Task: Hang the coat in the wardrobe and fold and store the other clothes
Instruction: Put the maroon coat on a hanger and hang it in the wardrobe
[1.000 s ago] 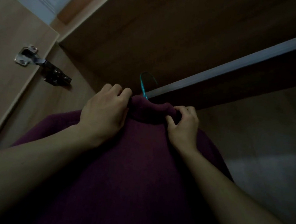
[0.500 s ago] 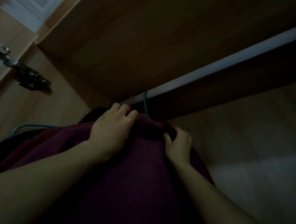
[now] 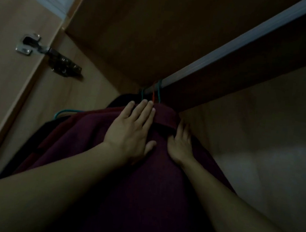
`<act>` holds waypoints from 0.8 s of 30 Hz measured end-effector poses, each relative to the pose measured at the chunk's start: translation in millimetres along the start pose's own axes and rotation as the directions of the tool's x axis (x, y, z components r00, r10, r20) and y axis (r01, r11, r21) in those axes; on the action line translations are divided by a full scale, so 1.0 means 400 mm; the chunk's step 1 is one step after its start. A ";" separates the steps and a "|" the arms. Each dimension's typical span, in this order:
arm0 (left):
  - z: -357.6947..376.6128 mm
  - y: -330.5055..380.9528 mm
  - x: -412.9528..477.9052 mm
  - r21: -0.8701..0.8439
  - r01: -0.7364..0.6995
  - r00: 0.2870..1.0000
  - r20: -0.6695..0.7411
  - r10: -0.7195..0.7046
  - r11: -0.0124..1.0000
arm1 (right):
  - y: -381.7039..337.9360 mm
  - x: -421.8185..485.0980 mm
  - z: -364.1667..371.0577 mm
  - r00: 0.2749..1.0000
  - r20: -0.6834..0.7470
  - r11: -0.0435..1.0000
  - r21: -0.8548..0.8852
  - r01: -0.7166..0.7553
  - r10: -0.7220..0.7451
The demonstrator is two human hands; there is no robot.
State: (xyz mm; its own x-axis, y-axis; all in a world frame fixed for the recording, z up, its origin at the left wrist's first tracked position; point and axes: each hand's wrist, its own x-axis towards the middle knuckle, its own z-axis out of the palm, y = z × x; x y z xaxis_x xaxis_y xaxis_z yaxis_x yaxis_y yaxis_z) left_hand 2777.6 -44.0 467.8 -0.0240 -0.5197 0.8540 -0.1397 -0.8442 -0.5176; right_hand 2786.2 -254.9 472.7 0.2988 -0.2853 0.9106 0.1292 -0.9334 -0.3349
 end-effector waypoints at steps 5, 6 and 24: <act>-0.007 0.010 -0.027 -0.030 0.012 1.000 -0.004 -0.013 0.999 | 0.028 -0.048 -0.011 0.996 -0.023 0.996 -0.027 0.082 -0.082; -0.012 0.011 -0.035 -0.031 0.020 1.000 0.002 -0.020 0.999 | 0.034 -0.057 -0.018 0.994 -0.036 0.994 -0.037 0.101 -0.102; -0.070 0.163 -0.365 -0.154 -0.021 0.966 0.251 0.060 0.988 | 0.151 -0.481 0.001 0.991 0.082 0.981 -0.155 0.117 -0.105</act>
State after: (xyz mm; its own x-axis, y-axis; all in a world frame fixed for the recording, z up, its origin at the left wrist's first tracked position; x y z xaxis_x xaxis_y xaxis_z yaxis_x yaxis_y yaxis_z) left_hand 2744.2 -19.5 310.9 0.2166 -0.5857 0.7810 -0.2902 -0.8025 -0.5213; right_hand 2737.1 -256.4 277.2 0.3600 -0.1669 0.9179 0.0150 -0.9827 -0.1846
